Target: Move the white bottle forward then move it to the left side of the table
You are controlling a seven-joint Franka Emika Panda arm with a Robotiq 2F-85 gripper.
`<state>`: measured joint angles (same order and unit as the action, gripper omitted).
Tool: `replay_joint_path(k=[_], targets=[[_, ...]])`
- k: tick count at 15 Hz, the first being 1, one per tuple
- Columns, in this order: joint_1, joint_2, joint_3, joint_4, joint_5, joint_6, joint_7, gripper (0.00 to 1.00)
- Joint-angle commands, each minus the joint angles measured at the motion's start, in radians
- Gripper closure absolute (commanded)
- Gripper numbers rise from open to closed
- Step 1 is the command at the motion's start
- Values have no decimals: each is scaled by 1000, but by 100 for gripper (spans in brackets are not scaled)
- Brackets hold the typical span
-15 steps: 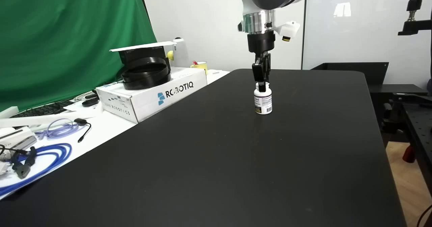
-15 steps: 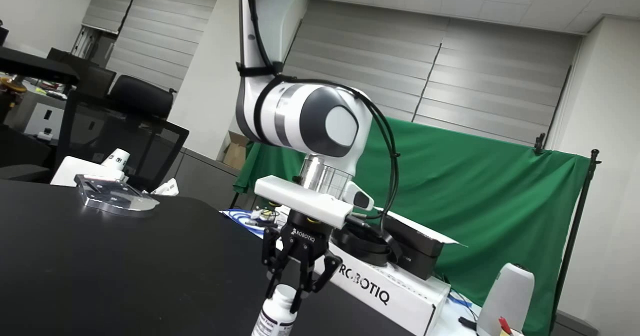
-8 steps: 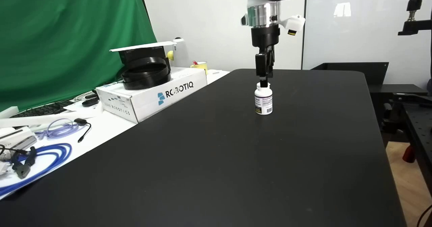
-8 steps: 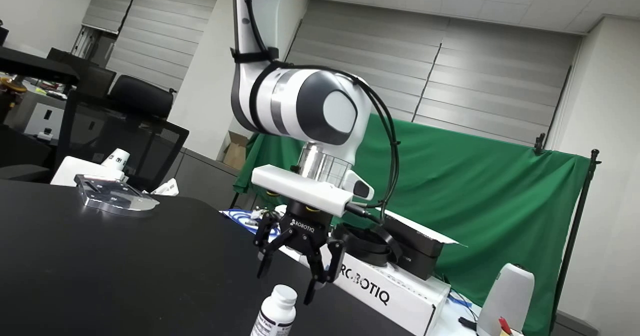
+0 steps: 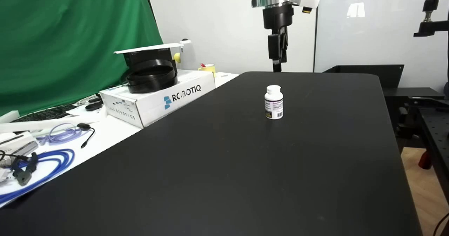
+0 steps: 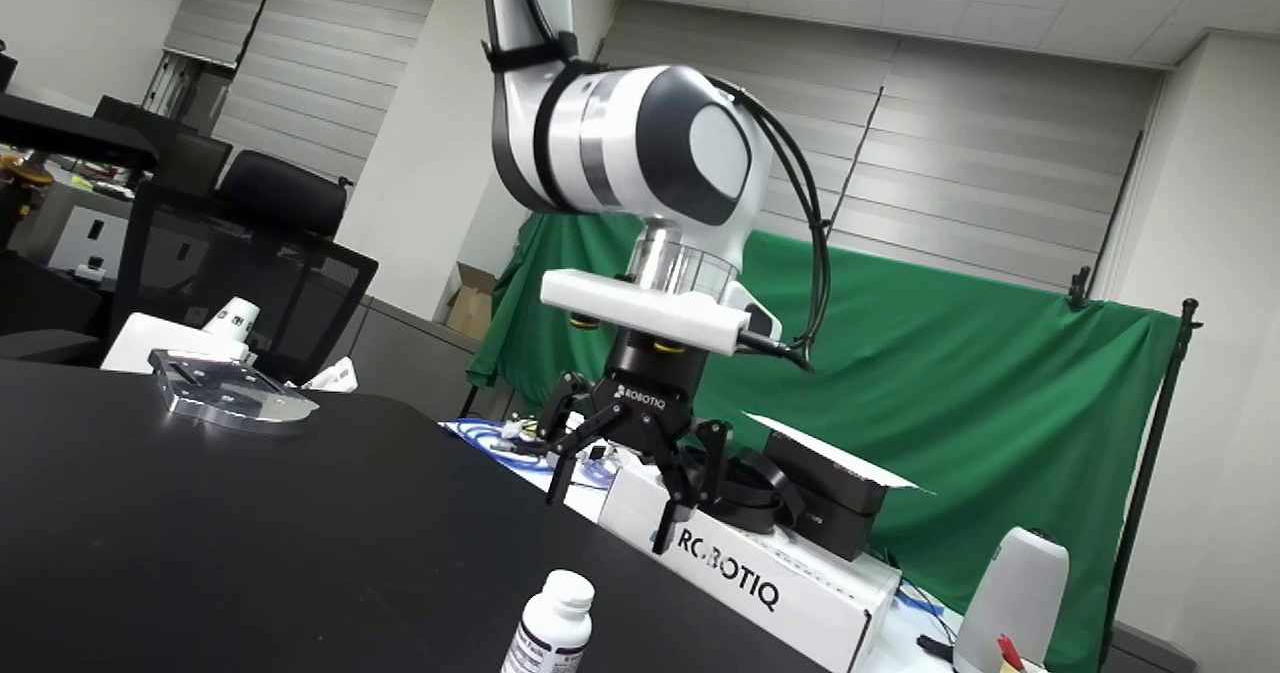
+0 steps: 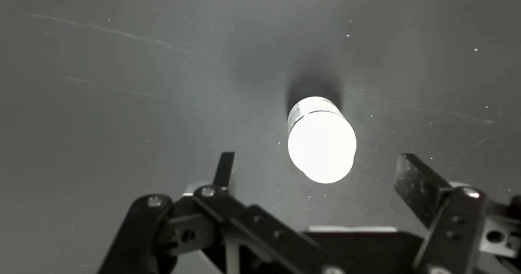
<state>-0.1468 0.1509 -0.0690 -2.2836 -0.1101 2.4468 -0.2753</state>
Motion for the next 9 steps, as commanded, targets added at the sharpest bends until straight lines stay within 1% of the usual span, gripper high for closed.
replay_joint_path(k=[1,6,9], targets=[[15,-47,-13,27,-24,-88,22,0],[15,-74,-12,54,-18,-130,19,0],[16,-69,-10,59,-10,-122,4,0]])
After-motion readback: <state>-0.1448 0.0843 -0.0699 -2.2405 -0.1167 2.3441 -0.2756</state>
